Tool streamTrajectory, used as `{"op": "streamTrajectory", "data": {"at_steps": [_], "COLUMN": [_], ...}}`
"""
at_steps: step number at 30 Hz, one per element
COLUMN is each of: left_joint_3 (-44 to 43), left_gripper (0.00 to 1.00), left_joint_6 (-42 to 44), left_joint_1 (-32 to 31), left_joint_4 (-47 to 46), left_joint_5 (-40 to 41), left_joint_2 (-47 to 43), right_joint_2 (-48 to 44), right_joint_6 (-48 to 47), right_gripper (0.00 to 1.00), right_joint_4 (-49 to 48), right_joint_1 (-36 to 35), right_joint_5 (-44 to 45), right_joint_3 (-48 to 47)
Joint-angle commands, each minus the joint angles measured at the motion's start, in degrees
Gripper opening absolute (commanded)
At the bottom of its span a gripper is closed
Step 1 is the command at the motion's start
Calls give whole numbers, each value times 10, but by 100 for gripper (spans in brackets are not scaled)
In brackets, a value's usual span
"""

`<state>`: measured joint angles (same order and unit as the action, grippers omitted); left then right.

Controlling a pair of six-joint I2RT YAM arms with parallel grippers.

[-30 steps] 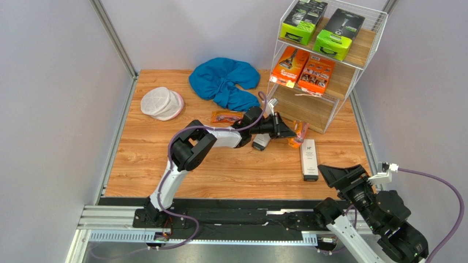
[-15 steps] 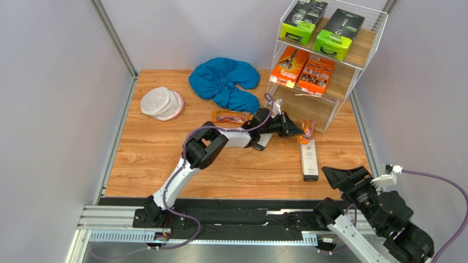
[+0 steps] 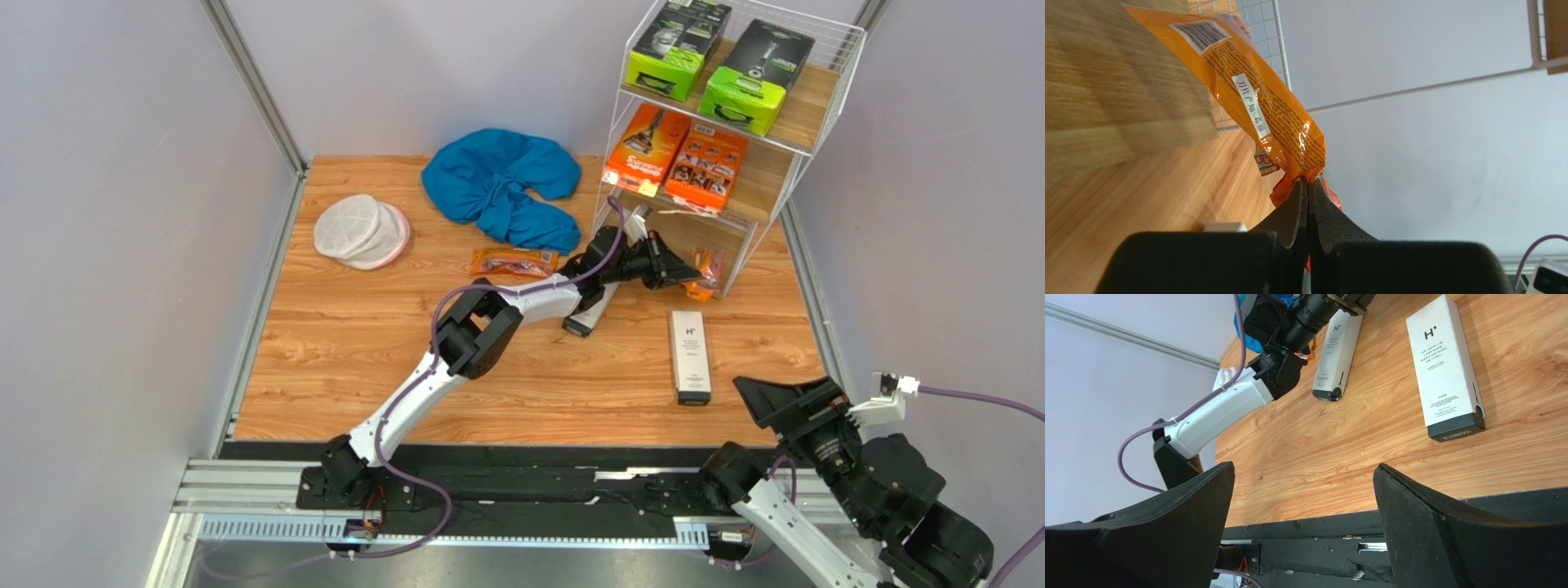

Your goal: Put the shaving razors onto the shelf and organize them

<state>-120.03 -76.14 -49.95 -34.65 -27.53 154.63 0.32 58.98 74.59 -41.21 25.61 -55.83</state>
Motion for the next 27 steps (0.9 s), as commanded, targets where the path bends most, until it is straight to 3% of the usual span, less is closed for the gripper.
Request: {"op": "streamTrajectory", "data": {"at_steps": [1, 10, 14, 15, 20, 25, 27], "left_joint_3": [-103, -228, -231, -233, -239, -201, -171], "left_gripper": [0, 6, 9, 12, 44, 59, 61], "left_joint_6": [-14, -21, -23, -21, -12, -2, 4], "left_joint_1": [-6, -10, -13, -13, -15, -14, -13], "left_joint_4": [63, 140, 151, 159, 174, 174, 170], "left_joint_5": [19, 63, 82, 85, 84, 70, 72], "left_joint_2": [45, 114, 117, 117, 110, 80, 67], "right_joint_2": [-38, -39, -39, -39, -39, -38, -39], "right_joint_6": [14, 16, 19, 19, 20, 24, 25], "right_gripper": [88, 88, 88, 88, 88, 88, 88], "right_joint_4": [14, 23, 28, 28, 31, 39, 41], "right_joint_1": [-6, -8, -8, -9, -8, -9, -9], "right_joint_5": [23, 24, 23, 23, 22, 21, 20], "right_joint_3": [-20, -28, -28, -27, -30, -38, -39]}}
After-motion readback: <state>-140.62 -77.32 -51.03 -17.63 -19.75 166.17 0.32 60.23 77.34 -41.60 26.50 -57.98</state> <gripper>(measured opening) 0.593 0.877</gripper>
